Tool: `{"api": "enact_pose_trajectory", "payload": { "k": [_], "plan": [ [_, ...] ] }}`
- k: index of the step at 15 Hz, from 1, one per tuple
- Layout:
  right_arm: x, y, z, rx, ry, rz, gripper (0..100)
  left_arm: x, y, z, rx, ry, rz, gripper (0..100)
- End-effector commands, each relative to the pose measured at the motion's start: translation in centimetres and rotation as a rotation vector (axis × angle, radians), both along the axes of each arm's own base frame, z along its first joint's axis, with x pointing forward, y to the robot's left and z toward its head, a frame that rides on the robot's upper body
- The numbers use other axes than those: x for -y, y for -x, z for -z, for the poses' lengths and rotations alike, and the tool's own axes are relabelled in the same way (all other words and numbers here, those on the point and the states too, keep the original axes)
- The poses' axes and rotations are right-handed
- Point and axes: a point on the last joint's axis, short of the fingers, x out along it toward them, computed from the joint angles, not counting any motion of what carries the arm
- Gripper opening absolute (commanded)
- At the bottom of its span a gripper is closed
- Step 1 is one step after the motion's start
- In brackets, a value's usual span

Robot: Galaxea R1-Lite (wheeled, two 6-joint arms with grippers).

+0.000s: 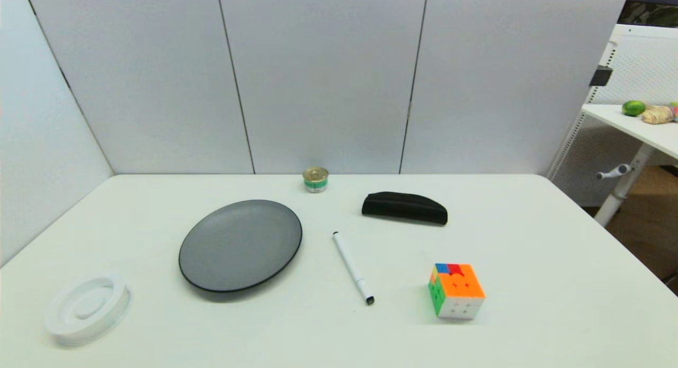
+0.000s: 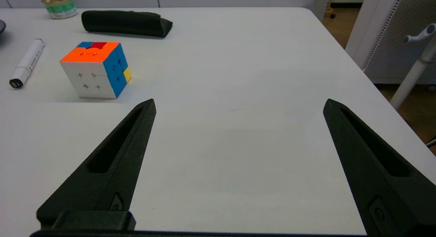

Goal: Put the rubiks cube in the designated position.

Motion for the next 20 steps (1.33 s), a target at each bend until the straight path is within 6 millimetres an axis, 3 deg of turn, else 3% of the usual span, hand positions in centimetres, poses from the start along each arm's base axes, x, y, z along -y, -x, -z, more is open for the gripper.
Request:
{"api": "enact_pose_trajectory", "payload": {
  "k": [1, 3, 9, 11, 12, 13, 15, 17, 18, 20],
  "plan": [
    [0.0, 0.0, 0.0, -0.001, 0.0, 0.0, 100, 0.0, 0.0, 0.0, -0.002, -0.001, 0.001, 100],
    [0.0, 0.0, 0.0, -0.001, 0.0, 0.0, 100, -0.1, 0.0, -0.1, 0.004, 0.079, -0.031, 100],
    [0.0, 0.0, 0.0, -0.001, 0.0, 0.0, 100, -0.1, 0.0, -0.3, -0.018, 0.026, -0.034, 100],
    [0.0, 0.0, 0.0, -0.001, 0.0, 0.0, 100, 0.0, -1.1, -3.4, -0.081, -0.031, -0.025, 100],
    [0.0, 0.0, 0.0, -0.001, 0.0, 0.0, 100, 0.0, -2.4, -6.1, -0.091, -0.074, 0.017, 100],
    [0.0, 0.0, 0.0, -0.001, 0.0, 0.0, 100, 0.3, -4.8, -9.4, -0.102, -0.15, 0.115, 100],
    [0.0, 0.0, 0.0, -0.001, 0.0, 0.0, 100, 0.9, -9.8, -14.3, -0.101, -0.264, 0.324, 100],
    [0.0, 0.0, 0.0, -0.001, 0.0, 0.0, 100, 2.3, -15.8, -17.6, -0.09, -0.389, 0.519, 100],
    [0.0, 0.0, 0.0, -0.001, 0.0, 0.0, 100, 3.4, -19.1, -18.6, -0.09, -0.451, 0.57, 100],
    [0.0, 0.0, 0.0, -0.001, 0.0, 0.0, 100, 6.0, -24.8, -18.6, -0.107, -0.516, 0.667, 100]
  ]
}}
